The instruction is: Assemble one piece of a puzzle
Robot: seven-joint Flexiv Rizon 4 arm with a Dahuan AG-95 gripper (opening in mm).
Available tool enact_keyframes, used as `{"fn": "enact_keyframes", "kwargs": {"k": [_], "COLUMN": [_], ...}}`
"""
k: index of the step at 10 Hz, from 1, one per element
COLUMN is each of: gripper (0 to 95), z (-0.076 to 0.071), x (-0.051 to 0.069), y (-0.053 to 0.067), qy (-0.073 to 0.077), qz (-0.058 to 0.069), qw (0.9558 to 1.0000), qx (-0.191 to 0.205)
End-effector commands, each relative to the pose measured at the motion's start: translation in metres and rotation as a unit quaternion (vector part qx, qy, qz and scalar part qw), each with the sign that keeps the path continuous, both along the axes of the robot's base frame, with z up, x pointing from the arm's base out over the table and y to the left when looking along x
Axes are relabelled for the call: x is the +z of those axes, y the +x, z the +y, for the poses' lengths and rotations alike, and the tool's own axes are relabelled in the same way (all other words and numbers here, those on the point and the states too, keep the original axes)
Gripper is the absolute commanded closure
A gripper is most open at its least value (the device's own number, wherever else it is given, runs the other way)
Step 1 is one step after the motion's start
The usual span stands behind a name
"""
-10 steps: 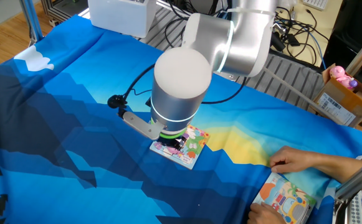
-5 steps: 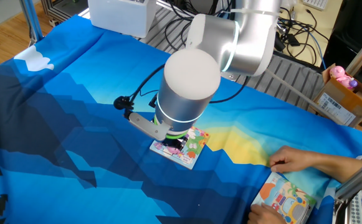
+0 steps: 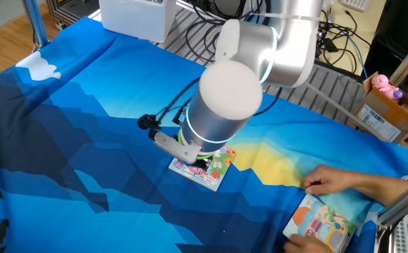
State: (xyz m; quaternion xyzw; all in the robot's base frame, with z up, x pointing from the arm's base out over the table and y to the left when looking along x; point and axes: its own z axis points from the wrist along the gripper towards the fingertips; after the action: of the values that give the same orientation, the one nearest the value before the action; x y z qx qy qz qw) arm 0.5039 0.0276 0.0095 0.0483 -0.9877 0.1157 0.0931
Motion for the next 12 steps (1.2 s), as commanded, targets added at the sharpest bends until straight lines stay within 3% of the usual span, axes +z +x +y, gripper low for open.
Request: {"fn": "enact_keyframes", "kwargs": {"k": [1, 2, 12], "gripper": [95.0, 95.0, 95.0], "z": [0.0001, 0.0001, 0.0001], "x": [-0.0001, -0.0001, -0.0001], "y": [-0.0003, -0.0003, -0.0003], "qy": [0.006, 0.015, 0.012], "qz": [0.0, -0.001, -0.005], "qw": [1.0, 0.9998, 0.9998], "qx": [-0.006, -0.012, -0.013]}}
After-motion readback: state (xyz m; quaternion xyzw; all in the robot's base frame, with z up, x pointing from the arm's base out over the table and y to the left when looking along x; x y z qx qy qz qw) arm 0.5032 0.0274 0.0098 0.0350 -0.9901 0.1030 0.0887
